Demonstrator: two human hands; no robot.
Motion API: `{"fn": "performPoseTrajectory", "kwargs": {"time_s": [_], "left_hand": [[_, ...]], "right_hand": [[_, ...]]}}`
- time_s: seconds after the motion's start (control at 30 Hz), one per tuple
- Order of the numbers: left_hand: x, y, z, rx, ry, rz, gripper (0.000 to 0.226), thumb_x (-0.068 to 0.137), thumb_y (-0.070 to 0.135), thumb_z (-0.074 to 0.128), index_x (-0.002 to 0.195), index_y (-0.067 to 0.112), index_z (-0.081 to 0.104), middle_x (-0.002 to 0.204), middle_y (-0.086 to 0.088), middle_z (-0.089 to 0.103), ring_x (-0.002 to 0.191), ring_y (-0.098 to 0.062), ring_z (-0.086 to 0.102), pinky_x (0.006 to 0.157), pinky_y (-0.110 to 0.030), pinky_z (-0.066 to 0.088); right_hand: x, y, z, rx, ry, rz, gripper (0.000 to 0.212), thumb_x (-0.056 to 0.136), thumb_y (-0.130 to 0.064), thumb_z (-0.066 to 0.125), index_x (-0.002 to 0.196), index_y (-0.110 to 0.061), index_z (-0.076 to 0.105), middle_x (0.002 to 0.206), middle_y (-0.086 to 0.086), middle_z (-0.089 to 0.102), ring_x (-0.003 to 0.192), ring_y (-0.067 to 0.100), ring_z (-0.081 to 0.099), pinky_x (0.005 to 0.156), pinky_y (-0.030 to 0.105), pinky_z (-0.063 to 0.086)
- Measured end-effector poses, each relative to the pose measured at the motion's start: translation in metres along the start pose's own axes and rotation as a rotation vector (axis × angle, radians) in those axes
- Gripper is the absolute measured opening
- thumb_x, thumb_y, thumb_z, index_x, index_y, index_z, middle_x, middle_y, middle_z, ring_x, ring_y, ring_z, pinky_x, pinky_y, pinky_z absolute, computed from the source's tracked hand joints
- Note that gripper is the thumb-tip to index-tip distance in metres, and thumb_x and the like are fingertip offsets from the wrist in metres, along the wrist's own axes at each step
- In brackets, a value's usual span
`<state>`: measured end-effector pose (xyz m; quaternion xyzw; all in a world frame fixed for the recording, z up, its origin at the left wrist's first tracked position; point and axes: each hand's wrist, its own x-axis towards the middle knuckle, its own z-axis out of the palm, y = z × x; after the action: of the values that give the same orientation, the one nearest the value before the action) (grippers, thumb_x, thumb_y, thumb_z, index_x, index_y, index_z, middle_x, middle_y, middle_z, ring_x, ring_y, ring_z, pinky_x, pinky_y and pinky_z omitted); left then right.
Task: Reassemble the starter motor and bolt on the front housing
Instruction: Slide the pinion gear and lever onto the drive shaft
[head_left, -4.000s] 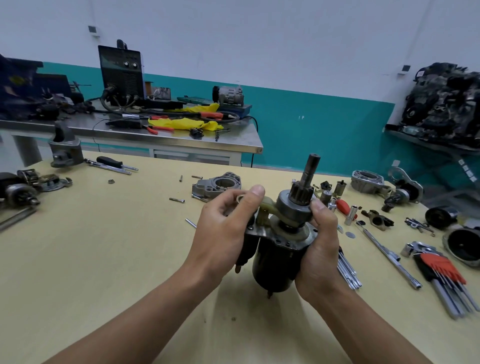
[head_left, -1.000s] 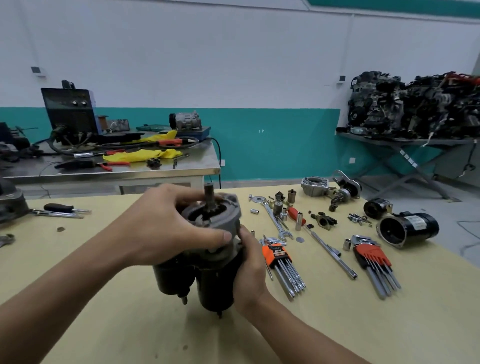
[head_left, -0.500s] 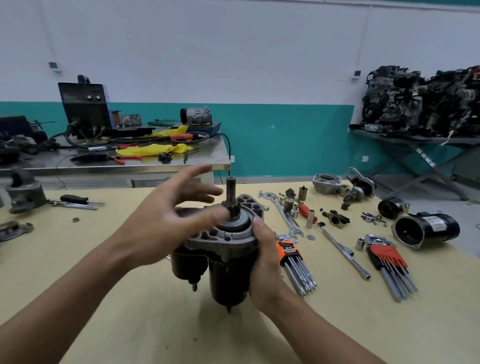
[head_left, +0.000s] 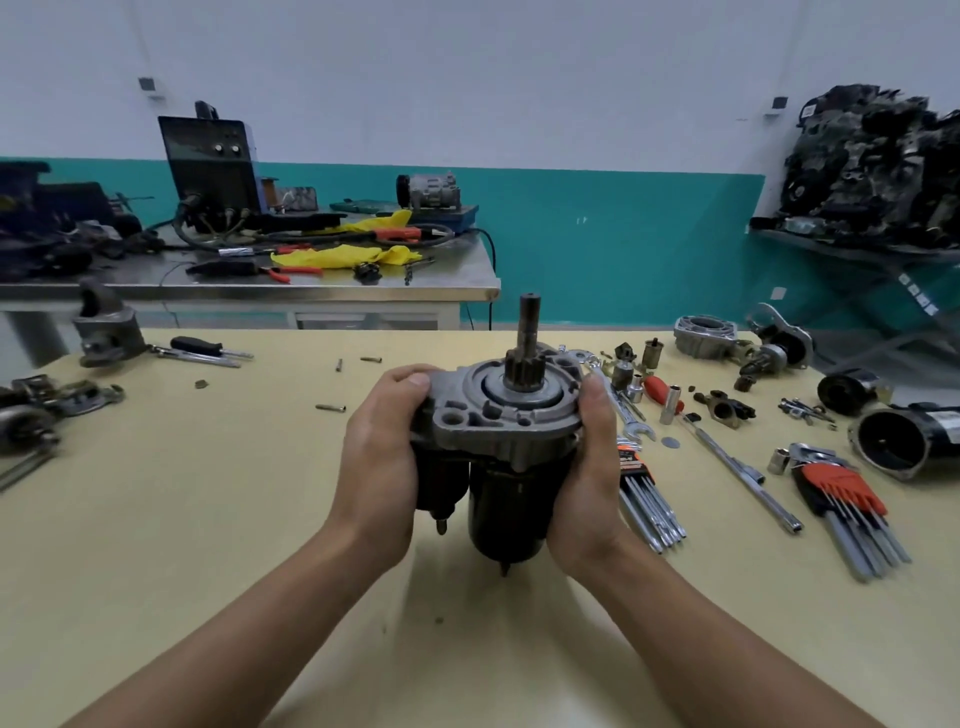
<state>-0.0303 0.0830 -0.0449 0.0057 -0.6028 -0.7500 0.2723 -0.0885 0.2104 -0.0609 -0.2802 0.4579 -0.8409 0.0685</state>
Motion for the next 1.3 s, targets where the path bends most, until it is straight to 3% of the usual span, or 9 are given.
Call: {"fn": "performPoseTrajectory", "kwargs": {"time_s": [0.13,0.4,0.57,0.73,0.83,0.93,1.1,1.2,1.3], "left_hand": [[-0.001,-0.001,-0.001,-0.024,0.034,0.010,0.024,0.084,0.037,0.050,0.076,0.027,0.071,0.084,-0.008,0.071,0.079,-0.022,0.067,0.063,-0.037,0.052],[0.001,-0.002,-0.002,-0.051,0.026,0.010,0.025,0.084,0.033,0.049,0.074,0.024,0.071,0.085,-0.011,0.070,0.080,-0.024,0.067,0.064,-0.038,0.053],[0.000,-0.004,0.003,-0.065,0.100,0.024,0.023,0.080,0.036,0.055,0.076,0.013,0.055,0.090,-0.019,0.061,0.084,-0.032,0.057,0.073,-0.050,0.044],[-0.003,-0.002,0.008,0.007,0.087,0.134,0.065,0.077,0.053,0.058,0.095,-0.010,0.056,0.101,-0.038,0.061,0.098,-0.053,0.061,0.084,-0.064,0.050],[-0.004,-0.003,0.004,0.027,0.078,0.170,0.072,0.083,0.054,0.057,0.105,-0.014,0.057,0.103,-0.037,0.063,0.101,-0.053,0.060,0.088,-0.068,0.049],[-0.006,-0.004,-0.002,0.053,0.070,0.162,0.072,0.084,0.057,0.058,0.107,-0.010,0.056,0.106,-0.033,0.064,0.104,-0.050,0.062,0.090,-0.067,0.050],[-0.006,-0.014,-0.007,0.160,-0.008,0.157,0.054,0.088,0.063,0.048,0.106,0.014,0.063,0.108,-0.014,0.070,0.102,-0.028,0.067,0.089,-0.058,0.053],[-0.004,-0.017,-0.001,0.151,0.005,0.230,0.029,0.090,0.055,0.049,0.085,0.030,0.064,0.091,-0.008,0.068,0.090,-0.029,0.064,0.080,-0.050,0.052],[-0.002,-0.019,0.004,0.138,0.018,0.277,0.029,0.086,0.050,0.052,0.078,0.022,0.057,0.077,0.002,0.062,0.078,-0.017,0.058,0.069,-0.035,0.049]], "right_hand": [[0.000,0.001,0.001,-0.002,-0.041,0.005,0.071,0.089,-0.063,0.038,0.128,-0.009,0.062,0.127,0.019,0.065,0.122,0.034,0.059,0.103,0.044,0.047],[0.001,-0.002,0.006,-0.075,-0.007,-0.020,0.052,0.090,-0.060,0.037,0.109,-0.027,0.073,0.114,0.008,0.072,0.110,0.025,0.067,0.085,0.030,0.054],[0.001,0.001,0.006,-0.065,0.025,-0.042,0.053,0.086,-0.060,0.042,0.108,-0.023,0.073,0.115,0.013,0.071,0.110,0.030,0.066,0.088,0.037,0.053],[0.000,-0.001,0.003,0.002,0.022,-0.068,0.058,0.086,-0.053,0.042,0.112,-0.009,0.069,0.113,0.019,0.070,0.107,0.032,0.065,0.086,0.037,0.053],[-0.001,-0.002,0.005,-0.044,0.038,-0.060,0.051,0.084,-0.055,0.044,0.105,-0.019,0.074,0.113,0.017,0.071,0.109,0.033,0.065,0.091,0.043,0.051],[-0.001,-0.002,0.007,-0.068,0.033,-0.061,0.050,0.085,-0.056,0.043,0.103,-0.022,0.075,0.113,0.017,0.071,0.110,0.035,0.065,0.094,0.047,0.050],[0.001,-0.004,0.007,0.045,0.036,-0.022,0.062,0.085,-0.056,0.043,0.118,-0.009,0.066,0.115,0.019,0.070,0.109,0.032,0.065,0.085,0.037,0.053],[0.001,-0.004,0.008,0.129,0.035,-0.005,0.073,0.089,-0.054,0.041,0.128,0.006,0.054,0.118,0.024,0.066,0.109,0.034,0.064,0.086,0.037,0.053],[-0.001,-0.003,0.004,0.171,0.031,0.011,0.069,0.093,-0.054,0.033,0.126,0.001,0.059,0.117,0.020,0.068,0.108,0.030,0.065,0.086,0.035,0.055]]}}
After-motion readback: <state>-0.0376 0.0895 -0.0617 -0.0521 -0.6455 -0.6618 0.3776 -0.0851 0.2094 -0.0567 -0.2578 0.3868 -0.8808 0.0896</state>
